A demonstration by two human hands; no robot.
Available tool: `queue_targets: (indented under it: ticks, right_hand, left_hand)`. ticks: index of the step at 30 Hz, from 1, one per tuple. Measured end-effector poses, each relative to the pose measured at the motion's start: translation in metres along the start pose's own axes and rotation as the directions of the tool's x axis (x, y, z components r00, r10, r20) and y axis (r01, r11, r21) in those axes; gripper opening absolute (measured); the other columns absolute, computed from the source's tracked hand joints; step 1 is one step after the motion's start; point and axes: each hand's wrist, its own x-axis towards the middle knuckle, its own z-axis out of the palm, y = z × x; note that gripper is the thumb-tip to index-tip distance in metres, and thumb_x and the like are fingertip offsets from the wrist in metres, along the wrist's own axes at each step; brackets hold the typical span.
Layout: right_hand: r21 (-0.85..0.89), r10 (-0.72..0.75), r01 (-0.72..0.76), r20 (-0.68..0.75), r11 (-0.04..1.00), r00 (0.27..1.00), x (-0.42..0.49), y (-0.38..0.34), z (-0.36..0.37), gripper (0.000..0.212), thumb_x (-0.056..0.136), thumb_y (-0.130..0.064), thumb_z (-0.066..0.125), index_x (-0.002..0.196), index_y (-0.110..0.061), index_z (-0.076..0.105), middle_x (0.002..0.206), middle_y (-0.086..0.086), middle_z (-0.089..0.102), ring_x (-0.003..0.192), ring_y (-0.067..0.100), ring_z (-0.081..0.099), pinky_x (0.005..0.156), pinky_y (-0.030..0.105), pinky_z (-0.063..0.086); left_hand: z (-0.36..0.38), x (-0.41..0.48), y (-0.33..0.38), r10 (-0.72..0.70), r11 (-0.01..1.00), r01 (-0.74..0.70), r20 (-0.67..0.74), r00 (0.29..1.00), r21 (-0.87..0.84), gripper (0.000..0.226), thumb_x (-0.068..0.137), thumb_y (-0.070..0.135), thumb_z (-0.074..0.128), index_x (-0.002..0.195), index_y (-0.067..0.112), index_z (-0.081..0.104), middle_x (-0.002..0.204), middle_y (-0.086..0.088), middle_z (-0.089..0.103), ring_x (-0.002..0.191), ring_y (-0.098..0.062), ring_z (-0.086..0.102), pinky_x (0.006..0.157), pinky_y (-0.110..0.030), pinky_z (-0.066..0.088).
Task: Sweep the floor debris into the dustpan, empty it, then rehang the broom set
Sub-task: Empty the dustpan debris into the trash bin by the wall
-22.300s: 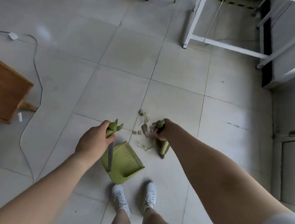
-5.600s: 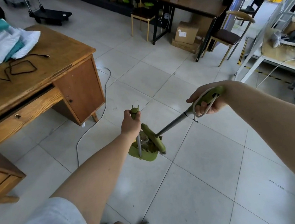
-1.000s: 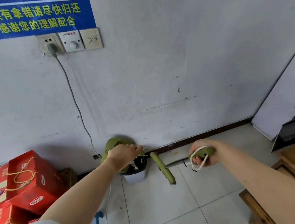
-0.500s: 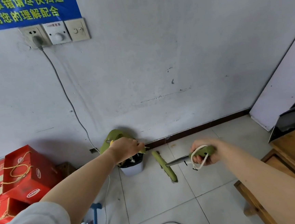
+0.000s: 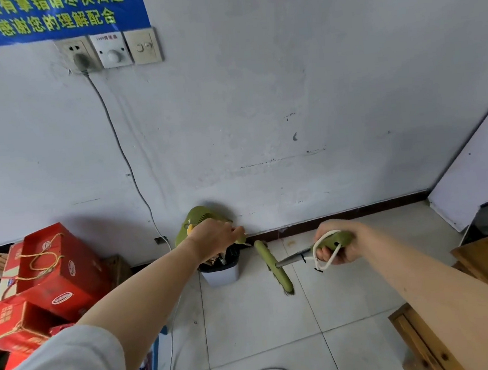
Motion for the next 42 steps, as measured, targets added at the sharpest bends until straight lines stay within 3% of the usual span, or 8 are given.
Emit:
queue_targets:
  ticks: [4,14,19,28,33,37,40,42]
  right_hand:
    - [-0.009,-0.031,0.031,0.009,0.999,0.999,-0.001,-0.004,0.006,0.022,0.089,-0.005,0.046,0.073,0.005,0.057,0.053,0.014,0.057,0.033,0.014,0.055,0.033,0.017,0.047]
    - [0.000,-0.064,0.064,0.004,0.998,0.998,0.000,0.002,0.019,0.018,0.089,-0.008,0.050,0.074,0.001,0.056,0.053,0.015,0.059,0.032,0.015,0.055,0.034,0.018,0.047]
    - [-0.017,-0.041,0.041,-0.002,0.999,0.999,0.003,0.007,0.027,0.019,0.085,-0.005,0.052,0.070,0.004,0.058,0.052,0.015,0.058,0.032,0.015,0.055,0.034,0.019,0.047]
    - [-0.071,-0.035,0.030,-0.066,0.997,0.997,0.000,0.015,0.042,0.019,0.086,-0.003,0.047,0.071,0.003,0.056,0.053,0.013,0.056,0.031,0.014,0.054,0.032,0.016,0.045]
    - [-0.097,-0.046,0.037,-0.092,0.995,0.995,0.002,0.017,0.049,0.022,0.086,-0.002,0.044,0.069,0.003,0.055,0.048,0.013,0.055,0.029,0.014,0.054,0.031,0.016,0.044]
    - [-0.103,-0.038,0.029,-0.085,0.994,0.996,0.003,0.019,0.052,0.023,0.088,-0.003,0.043,0.069,0.002,0.055,0.046,0.013,0.056,0.028,0.013,0.053,0.031,0.016,0.044]
    - [-0.102,-0.053,0.045,-0.073,0.994,0.996,0.004,0.020,0.054,0.025,0.089,-0.004,0.041,0.068,0.002,0.055,0.046,0.013,0.056,0.028,0.013,0.053,0.032,0.015,0.045]
    - [-0.106,-0.058,0.051,-0.072,0.993,0.996,0.002,0.021,0.057,0.025,0.089,-0.003,0.041,0.068,0.002,0.055,0.047,0.013,0.056,0.028,0.013,0.052,0.032,0.015,0.044]
  left_hand:
    - [0.002,-0.012,-0.006,-0.123,0.992,0.123,-0.032,0.992,0.012,0.027,0.095,0.014,0.054,0.120,0.013,0.043,0.082,-0.001,0.057,0.063,-0.019,0.060,0.046,-0.030,0.032]
    - [0.029,-0.032,0.014,-0.183,0.983,0.183,0.024,0.983,-0.014,0.022,0.099,0.006,0.036,0.120,0.009,0.038,0.100,-0.009,0.054,0.084,-0.024,0.060,0.072,-0.033,0.049]
    - [0.038,-0.049,0.019,-0.245,0.967,0.244,-0.004,0.970,-0.071,0.039,0.103,0.041,0.029,0.119,0.008,0.042,0.105,-0.012,0.055,0.089,-0.027,0.058,0.073,-0.035,0.045]
    - [0.052,-0.070,0.027,-0.240,0.967,0.244,0.054,0.969,-0.079,0.026,0.101,0.016,0.035,0.125,0.006,0.040,0.115,-0.009,0.053,0.102,-0.025,0.055,0.086,-0.033,0.044]
    - [0.037,-0.085,0.020,-0.195,0.979,0.195,0.002,0.981,-0.060,0.032,0.070,0.015,0.074,0.101,0.016,0.066,0.088,0.003,0.066,0.079,-0.016,0.065,0.070,-0.025,0.050]
    - [0.058,-0.088,0.021,-0.125,0.992,0.125,0.008,0.992,-0.005,0.042,0.090,0.000,0.045,0.131,0.007,0.043,0.114,-0.007,0.058,0.105,-0.027,0.057,0.088,-0.035,0.043]
    - [0.054,-0.092,0.011,-0.107,0.994,0.107,-0.019,0.994,0.002,0.030,0.092,0.005,0.045,0.122,0.010,0.049,0.111,-0.005,0.058,0.102,-0.026,0.058,0.086,-0.034,0.042]
    - [0.046,-0.097,0.005,-0.067,0.997,0.069,-0.048,0.997,0.031,0.023,0.087,0.014,0.059,0.110,0.015,0.060,0.098,0.001,0.063,0.089,-0.020,0.062,0.077,-0.029,0.046]
